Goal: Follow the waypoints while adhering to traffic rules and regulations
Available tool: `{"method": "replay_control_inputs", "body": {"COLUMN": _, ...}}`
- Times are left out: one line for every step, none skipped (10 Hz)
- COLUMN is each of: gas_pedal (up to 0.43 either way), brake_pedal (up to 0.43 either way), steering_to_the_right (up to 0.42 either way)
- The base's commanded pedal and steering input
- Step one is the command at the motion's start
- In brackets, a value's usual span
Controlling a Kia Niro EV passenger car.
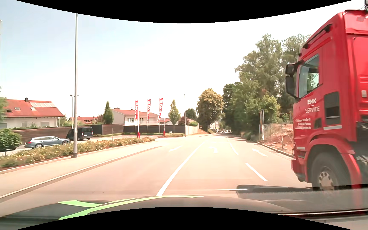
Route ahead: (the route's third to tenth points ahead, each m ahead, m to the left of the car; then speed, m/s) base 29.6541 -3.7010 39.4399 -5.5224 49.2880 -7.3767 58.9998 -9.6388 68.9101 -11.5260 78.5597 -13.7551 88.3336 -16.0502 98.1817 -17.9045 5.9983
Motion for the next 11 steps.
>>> {"method": "replay_control_inputs", "body": {"gas_pedal": 0.079, "brake_pedal": 0.000, "steering_to_the_right": 0.101}}
{"method": "replay_control_inputs", "body": {"gas_pedal": 0.059, "brake_pedal": 0.000, "steering_to_the_right": 0.101}}
{"method": "replay_control_inputs", "body": {"gas_pedal": 0.059, "brake_pedal": 0.000, "steering_to_the_right": 0.101}}
{"method": "replay_control_inputs", "body": {"gas_pedal": 0.059, "brake_pedal": 0.000, "steering_to_the_right": 0.103}}
{"method": "replay_control_inputs", "body": {"gas_pedal": 0.059, "brake_pedal": 0.000, "steering_to_the_right": 0.111}}
{"method": "replay_control_inputs", "body": {"gas_pedal": 0.059, "brake_pedal": 0.000, "steering_to_the_right": 0.116}}
{"method": "replay_control_inputs", "body": {"gas_pedal": 0.059, "brake_pedal": 0.000, "steering_to_the_right": 0.125}}
{"method": "replay_control_inputs", "body": {"gas_pedal": 0.059, "brake_pedal": 0.000, "steering_to_the_right": 0.134}}
{"method": "replay_control_inputs", "body": {"gas_pedal": 0.059, "brake_pedal": 0.000, "steering_to_the_right": 0.141}}
{"method": "replay_control_inputs", "body": {"gas_pedal": 0.059, "brake_pedal": 0.000, "steering_to_the_right": 0.150}}
{"method": "replay_control_inputs", "body": {"gas_pedal": 0.059, "brake_pedal": 0.000, "steering_to_the_right": 0.153}}
